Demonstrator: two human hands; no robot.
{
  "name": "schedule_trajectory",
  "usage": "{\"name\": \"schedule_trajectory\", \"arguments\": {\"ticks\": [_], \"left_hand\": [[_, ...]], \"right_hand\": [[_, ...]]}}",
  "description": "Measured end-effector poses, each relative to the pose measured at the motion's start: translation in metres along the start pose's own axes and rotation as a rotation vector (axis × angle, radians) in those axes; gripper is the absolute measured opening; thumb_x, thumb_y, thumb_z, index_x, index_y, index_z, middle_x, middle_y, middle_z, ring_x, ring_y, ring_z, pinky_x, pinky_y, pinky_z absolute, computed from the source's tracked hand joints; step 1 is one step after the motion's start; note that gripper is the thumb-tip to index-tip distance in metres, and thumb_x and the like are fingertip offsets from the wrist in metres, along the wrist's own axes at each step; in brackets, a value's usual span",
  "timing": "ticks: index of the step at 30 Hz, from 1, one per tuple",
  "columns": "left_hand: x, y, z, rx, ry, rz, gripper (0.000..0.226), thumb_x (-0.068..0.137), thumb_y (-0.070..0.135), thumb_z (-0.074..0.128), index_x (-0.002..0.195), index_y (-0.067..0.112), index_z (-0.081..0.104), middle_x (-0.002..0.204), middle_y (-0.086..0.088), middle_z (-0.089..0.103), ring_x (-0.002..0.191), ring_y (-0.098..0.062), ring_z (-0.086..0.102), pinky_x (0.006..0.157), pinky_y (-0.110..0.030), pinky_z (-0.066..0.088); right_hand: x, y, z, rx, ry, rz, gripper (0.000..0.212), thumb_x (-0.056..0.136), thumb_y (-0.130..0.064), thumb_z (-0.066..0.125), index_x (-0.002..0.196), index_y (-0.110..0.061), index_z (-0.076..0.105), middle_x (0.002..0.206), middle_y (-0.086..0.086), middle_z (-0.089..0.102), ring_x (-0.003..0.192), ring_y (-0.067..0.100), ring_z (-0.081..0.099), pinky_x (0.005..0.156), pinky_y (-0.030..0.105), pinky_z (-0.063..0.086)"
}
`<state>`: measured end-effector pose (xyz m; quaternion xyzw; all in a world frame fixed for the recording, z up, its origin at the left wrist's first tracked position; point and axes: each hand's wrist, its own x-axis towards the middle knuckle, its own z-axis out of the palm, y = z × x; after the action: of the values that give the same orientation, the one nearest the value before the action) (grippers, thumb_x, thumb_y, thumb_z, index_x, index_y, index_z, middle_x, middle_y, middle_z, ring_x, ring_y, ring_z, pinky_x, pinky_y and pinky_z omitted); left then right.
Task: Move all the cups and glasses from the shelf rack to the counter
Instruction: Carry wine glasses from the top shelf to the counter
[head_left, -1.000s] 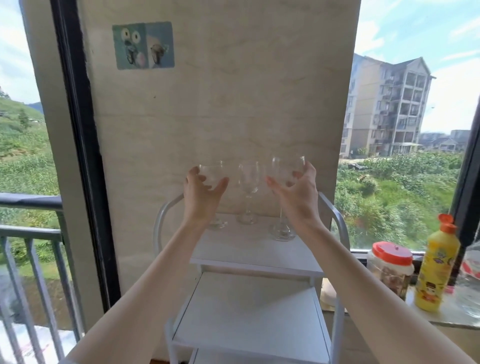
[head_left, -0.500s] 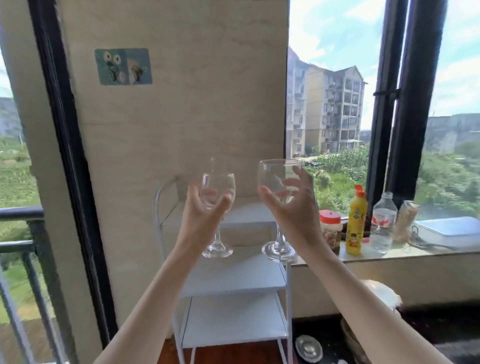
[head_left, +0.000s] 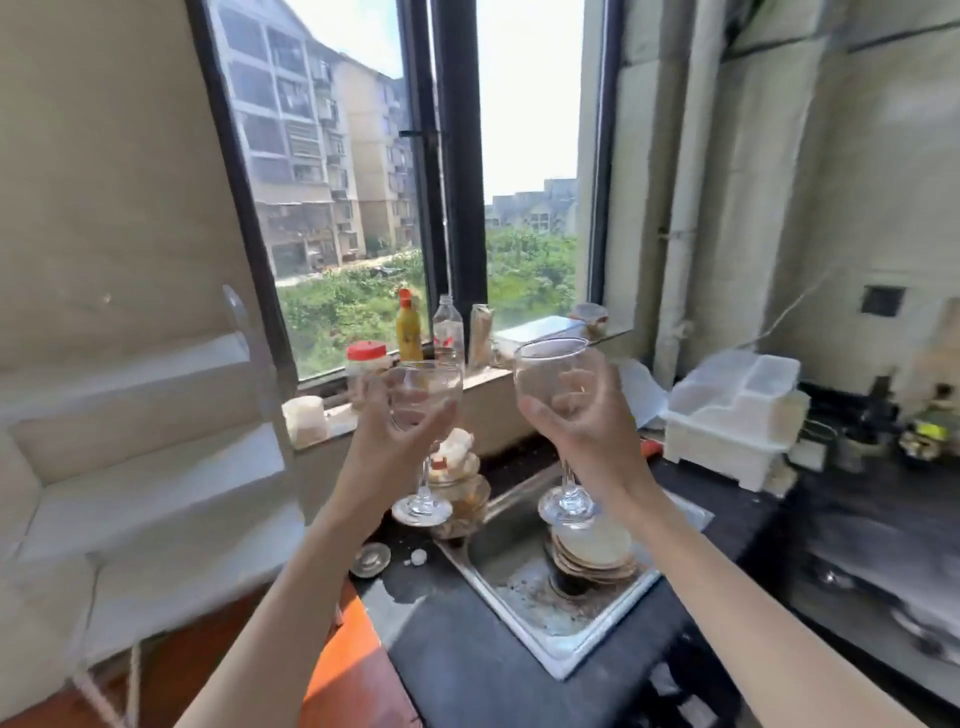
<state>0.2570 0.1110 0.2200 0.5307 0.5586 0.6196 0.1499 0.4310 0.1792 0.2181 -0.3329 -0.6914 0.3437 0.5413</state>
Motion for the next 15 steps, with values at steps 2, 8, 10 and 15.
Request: {"name": "schedule_trajectory", "arguments": {"ticks": [2,8,10,15], "left_hand": [[-0.008,0.009,0.049,-0.059,-0.078,-0.006,0.058,0.073,0.038,0.068,0.121,0.022,0.039,0.098,0.007,0.059,0.076,0.003,0.064,0.061,-0.015,0.050],[-0.039,0.054,0.222,-0.183,-0.317,0.004,0.050,0.074,0.039,0.070,0.115,0.021,0.047,0.098,0.003,0.063,0.080,0.000,0.063,0.066,-0.014,0.048],[-0.052,0.070,0.280,-0.245,-0.376,-0.008,0.051,0.075,0.036,0.070,0.117,0.020,0.047,0.096,0.005,0.062,0.075,0.004,0.063,0.063,-0.011,0.047],[-0.099,0.115,0.426,-0.393,-0.518,-0.040,0.041,0.076,0.028,0.072,0.111,0.022,0.051,0.091,0.008,0.063,0.077,-0.007,0.064,0.064,-0.017,0.050]], "right_hand": [[-0.012,0.010,-0.050,-0.038,0.071,0.022,0.063,0.071,-0.038,0.073,0.120,-0.034,0.034,0.108,-0.007,0.053,0.089,0.002,0.057,0.067,0.013,0.044],[-0.053,0.038,-0.220,-0.095,0.257,0.097,0.062,0.072,-0.032,0.075,0.117,-0.039,0.033,0.112,-0.007,0.050,0.087,-0.006,0.055,0.067,0.006,0.043],[-0.068,0.044,-0.279,-0.134,0.314,0.115,0.061,0.072,-0.031,0.075,0.115,-0.039,0.032,0.107,-0.010,0.050,0.086,-0.008,0.054,0.065,0.003,0.042],[-0.108,0.058,-0.434,-0.262,0.445,0.181,0.065,0.071,-0.033,0.074,0.122,-0.034,0.034,0.110,-0.009,0.049,0.097,0.006,0.055,0.076,0.015,0.043]]}}
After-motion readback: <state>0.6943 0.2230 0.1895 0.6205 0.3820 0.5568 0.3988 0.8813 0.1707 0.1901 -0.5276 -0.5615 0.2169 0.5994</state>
